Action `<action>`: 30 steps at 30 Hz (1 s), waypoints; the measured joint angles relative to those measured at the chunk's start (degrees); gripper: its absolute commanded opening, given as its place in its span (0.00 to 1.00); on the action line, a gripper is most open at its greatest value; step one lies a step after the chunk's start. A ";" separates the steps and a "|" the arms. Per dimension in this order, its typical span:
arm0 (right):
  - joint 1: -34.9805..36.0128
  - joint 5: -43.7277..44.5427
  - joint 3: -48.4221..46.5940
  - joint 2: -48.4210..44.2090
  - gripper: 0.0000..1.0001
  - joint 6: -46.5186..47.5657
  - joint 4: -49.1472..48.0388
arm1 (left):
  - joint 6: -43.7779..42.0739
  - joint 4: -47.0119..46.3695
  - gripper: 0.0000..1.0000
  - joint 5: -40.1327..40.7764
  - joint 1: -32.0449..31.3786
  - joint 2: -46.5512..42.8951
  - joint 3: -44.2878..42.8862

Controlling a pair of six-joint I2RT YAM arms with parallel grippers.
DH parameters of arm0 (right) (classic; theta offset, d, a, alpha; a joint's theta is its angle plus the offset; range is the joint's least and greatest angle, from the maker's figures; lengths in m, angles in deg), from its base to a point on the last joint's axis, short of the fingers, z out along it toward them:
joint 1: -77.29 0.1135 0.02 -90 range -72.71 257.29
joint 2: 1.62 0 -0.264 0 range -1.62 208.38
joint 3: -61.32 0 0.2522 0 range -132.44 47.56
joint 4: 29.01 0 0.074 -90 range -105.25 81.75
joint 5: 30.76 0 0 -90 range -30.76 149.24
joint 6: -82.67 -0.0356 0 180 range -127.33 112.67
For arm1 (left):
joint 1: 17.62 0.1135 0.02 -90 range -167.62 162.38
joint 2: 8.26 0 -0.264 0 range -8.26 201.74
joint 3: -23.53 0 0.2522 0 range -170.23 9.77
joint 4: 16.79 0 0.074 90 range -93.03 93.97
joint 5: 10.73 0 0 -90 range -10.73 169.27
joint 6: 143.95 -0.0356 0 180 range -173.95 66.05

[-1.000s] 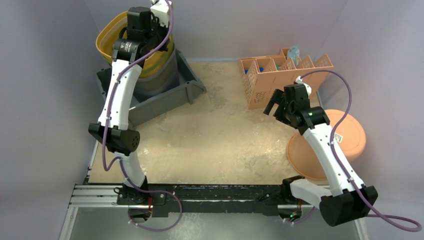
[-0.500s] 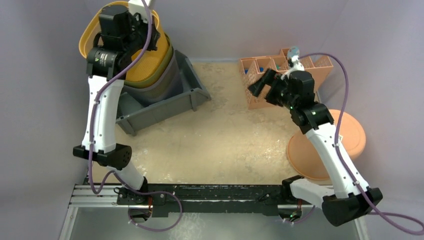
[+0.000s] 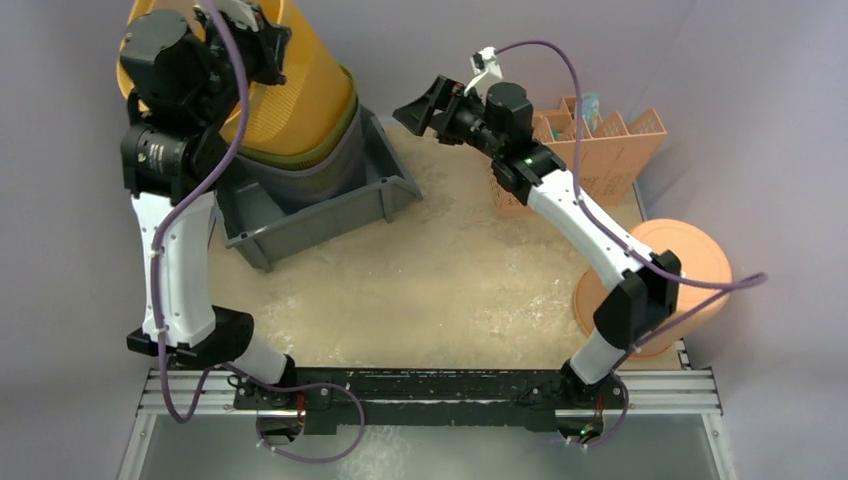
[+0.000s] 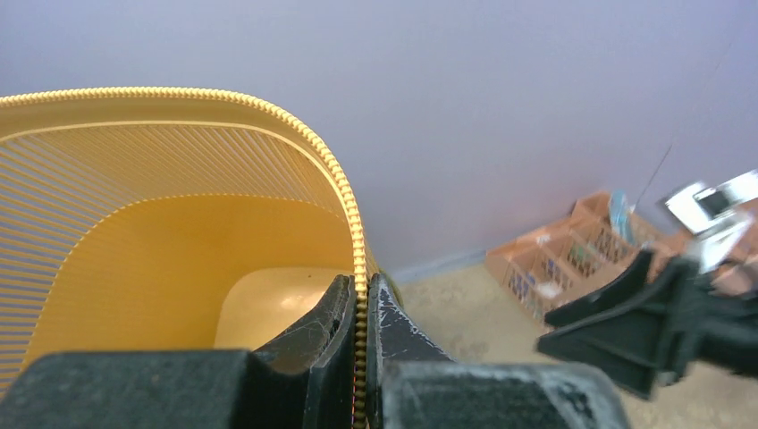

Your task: Turn the large container upside down

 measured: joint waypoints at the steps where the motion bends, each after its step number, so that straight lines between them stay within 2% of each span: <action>1: 0.02 -0.13 -0.76 1.64 1.00 -0.15 -0.22 | 0.28 -0.94 0.00 0.20 0.00 -0.90 0.00; 7: 0.02 -1.36 -3.61 7.23 1.00 -0.55 -0.28 | 3.23 -7.74 0.00 -0.46 0.00 -7.50 -1.09; 15: -0.20 -5.57 -2.34 2.51 1.00 0.52 0.15 | 12.20 -15.54 0.00 -3.61 -0.02 -16.87 3.13; 20: -0.48 -6.45 5.35 -12.96 1.00 1.66 1.42 | 20.15 -21.00 0.00 -9.20 -0.02 -17.44 3.41; 25: -0.48 2.27 11.04 -35.69 1.00 2.43 9.14 | 28.87 -27.43 0.00 -17.18 -0.04 -17.35 6.88; 27: -0.48 6.25 11.78 -43.12 1.00 2.43 12.79 | 32.57 -30.25 0.00 -19.85 -0.07 -17.81 10.19; 30: -0.50 12.61 11.28 -53.00 1.00 2.43 19.04 | 40.54 -38.14 0.00 -23.65 -0.07 -20.46 21.51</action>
